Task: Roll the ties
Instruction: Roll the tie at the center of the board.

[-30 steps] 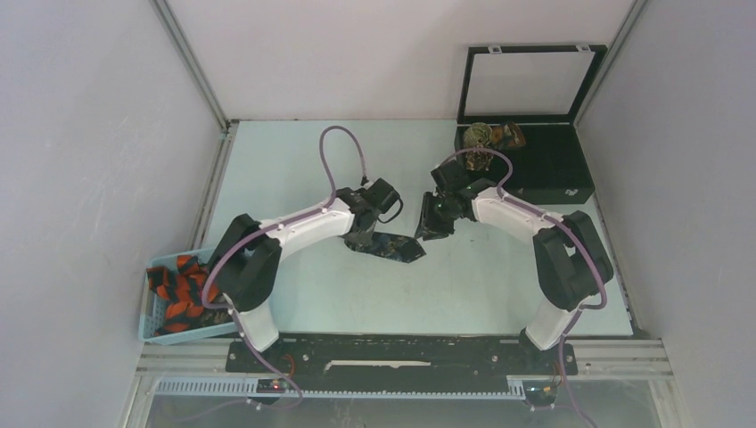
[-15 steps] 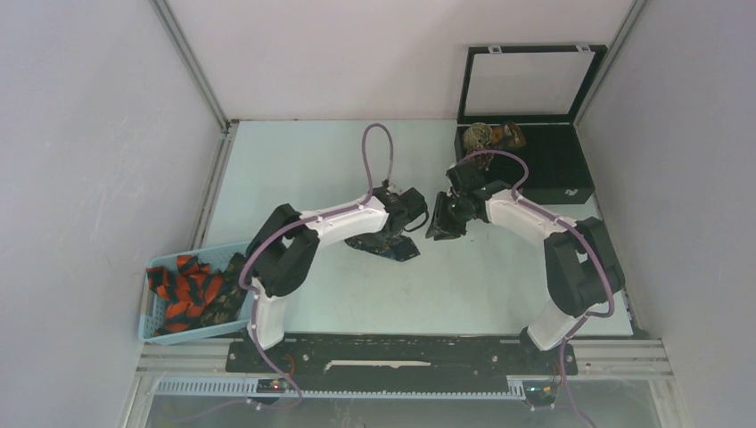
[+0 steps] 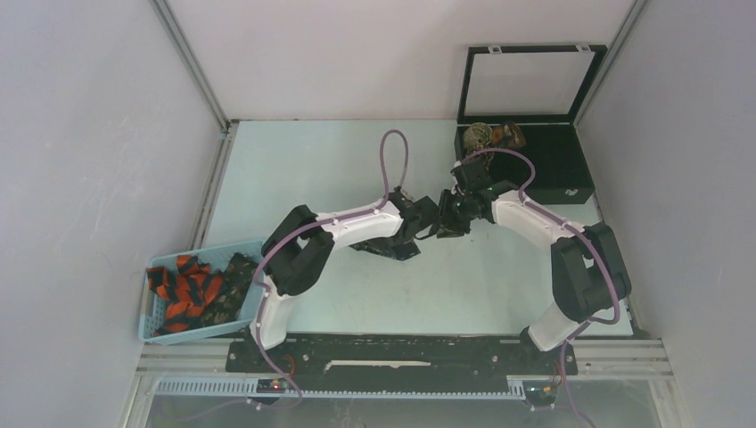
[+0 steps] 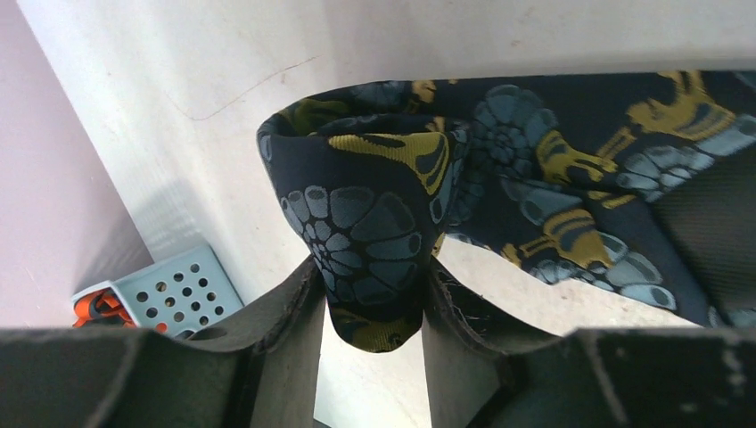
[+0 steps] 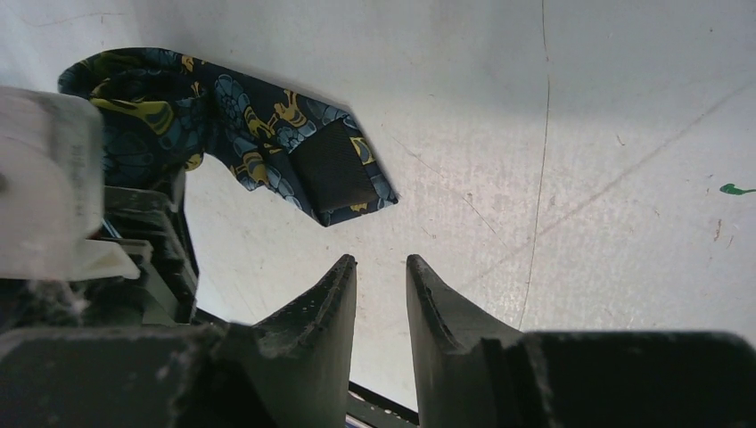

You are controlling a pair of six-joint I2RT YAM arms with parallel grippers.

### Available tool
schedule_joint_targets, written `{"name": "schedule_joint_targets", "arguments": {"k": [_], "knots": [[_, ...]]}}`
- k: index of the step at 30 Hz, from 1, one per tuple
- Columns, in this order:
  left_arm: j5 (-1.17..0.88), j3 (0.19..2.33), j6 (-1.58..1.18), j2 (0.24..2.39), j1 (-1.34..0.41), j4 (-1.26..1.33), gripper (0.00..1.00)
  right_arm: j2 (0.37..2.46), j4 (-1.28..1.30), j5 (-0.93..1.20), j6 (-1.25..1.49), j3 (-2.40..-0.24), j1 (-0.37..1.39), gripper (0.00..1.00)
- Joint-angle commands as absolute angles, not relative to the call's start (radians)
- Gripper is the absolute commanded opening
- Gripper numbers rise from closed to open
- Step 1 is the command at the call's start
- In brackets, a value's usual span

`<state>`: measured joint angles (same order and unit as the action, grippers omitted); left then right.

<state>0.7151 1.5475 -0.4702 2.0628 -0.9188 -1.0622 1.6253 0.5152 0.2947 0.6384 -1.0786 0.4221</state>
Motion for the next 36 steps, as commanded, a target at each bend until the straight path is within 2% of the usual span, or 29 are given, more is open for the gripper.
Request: {"name": "schedule_joint_targets", "arguments": {"k": [1, 21, 28, 36], "knots": [[0.653, 1.596, -0.489, 2.082, -0.946, -1.054, 0.45, 1.576, 0.514, 0.305, 0.622, -1.078, 0.416, 0.3], [0.436, 1.564, -0.453, 1.974, -0.931, -0.917, 0.55, 1.567, 0.506, 0.314, 0.638, -1.078, 0.413, 0.3], [0.389, 1.488, -0.44, 1.848, -0.893, -0.856, 0.57, 1.566, 0.474, 0.331, 0.652, -1.078, 0.43, 0.3], [0.333, 1.365, -0.413, 1.663, -0.835, -0.781, 0.66, 1.575, 0.345, 0.392, 0.682, -1.078, 0.513, 0.32]]}}
